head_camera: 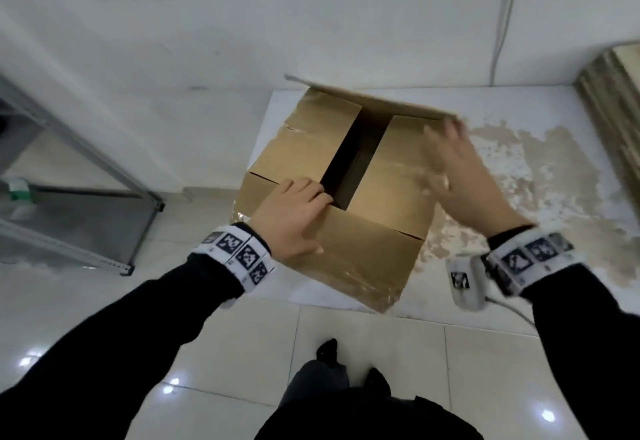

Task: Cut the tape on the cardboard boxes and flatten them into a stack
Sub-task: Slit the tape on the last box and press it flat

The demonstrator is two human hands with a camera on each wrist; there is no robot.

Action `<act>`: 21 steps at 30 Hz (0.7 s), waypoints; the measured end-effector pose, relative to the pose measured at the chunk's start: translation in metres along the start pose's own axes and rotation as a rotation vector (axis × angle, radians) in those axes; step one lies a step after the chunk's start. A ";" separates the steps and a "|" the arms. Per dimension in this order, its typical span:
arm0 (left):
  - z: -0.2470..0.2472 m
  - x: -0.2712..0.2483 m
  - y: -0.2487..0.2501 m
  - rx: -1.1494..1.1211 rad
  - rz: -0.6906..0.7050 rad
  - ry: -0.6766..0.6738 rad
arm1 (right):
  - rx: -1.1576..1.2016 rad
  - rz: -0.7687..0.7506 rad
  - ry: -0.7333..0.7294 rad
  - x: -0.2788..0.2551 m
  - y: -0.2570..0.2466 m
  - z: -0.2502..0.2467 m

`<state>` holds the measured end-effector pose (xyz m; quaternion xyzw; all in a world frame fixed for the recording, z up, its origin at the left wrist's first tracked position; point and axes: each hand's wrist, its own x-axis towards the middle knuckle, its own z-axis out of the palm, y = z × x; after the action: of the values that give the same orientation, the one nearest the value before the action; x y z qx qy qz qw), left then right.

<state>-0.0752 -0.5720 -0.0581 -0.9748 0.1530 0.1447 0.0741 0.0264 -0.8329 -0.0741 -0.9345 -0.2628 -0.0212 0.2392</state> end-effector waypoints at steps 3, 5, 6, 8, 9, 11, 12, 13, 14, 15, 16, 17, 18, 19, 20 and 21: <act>0.001 0.022 0.001 0.021 0.070 -0.024 | 0.188 0.165 -0.090 0.063 0.015 -0.029; 0.002 0.034 0.001 0.047 0.109 -0.044 | 0.315 0.317 -0.174 0.105 0.027 -0.036; 0.001 0.039 0.000 0.061 0.125 -0.059 | 0.330 0.373 -0.250 0.118 0.032 -0.033; 0.002 0.045 -0.003 0.063 0.138 -0.083 | 0.192 0.482 -0.382 0.130 0.036 -0.019; 0.003 0.046 -0.004 0.058 0.141 -0.081 | 0.109 0.527 -0.404 0.132 0.038 -0.012; 0.007 0.047 -0.006 0.052 0.156 -0.045 | -0.035 0.576 -0.414 0.130 0.024 -0.002; 0.009 0.047 -0.006 0.051 0.161 -0.021 | -0.074 0.539 -0.389 0.132 0.016 0.004; 0.012 0.047 -0.006 0.050 0.166 -0.002 | -0.107 0.456 -0.373 0.128 -0.001 0.009; 0.014 0.047 -0.006 0.051 0.172 0.015 | -0.122 0.341 -0.416 0.124 -0.020 0.015; 0.014 0.047 -0.006 0.059 0.174 0.024 | -0.154 0.219 -0.504 0.117 -0.040 0.022; 0.014 0.047 -0.006 0.073 0.179 0.034 | -0.204 0.132 -0.626 0.110 -0.057 0.030; 0.013 0.046 -0.006 0.091 0.184 0.042 | -0.273 0.126 -0.748 0.103 -0.073 0.031; 0.013 0.046 -0.006 0.108 0.193 0.052 | -0.296 0.142 -0.802 0.100 -0.082 0.025; 0.012 0.045 -0.005 0.120 0.204 0.060 | -0.269 0.174 -0.785 0.097 -0.087 0.012; 0.013 0.045 -0.004 0.128 0.216 0.073 | -0.231 0.186 -0.722 0.095 -0.088 -0.005; 0.012 0.044 -0.004 0.136 0.226 0.085 | -0.215 0.189 -0.646 0.090 -0.090 -0.025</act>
<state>-0.0371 -0.5785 -0.0830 -0.9493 0.2744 0.1000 0.1165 0.0611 -0.7338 0.0023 -0.9330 -0.2335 0.2702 0.0448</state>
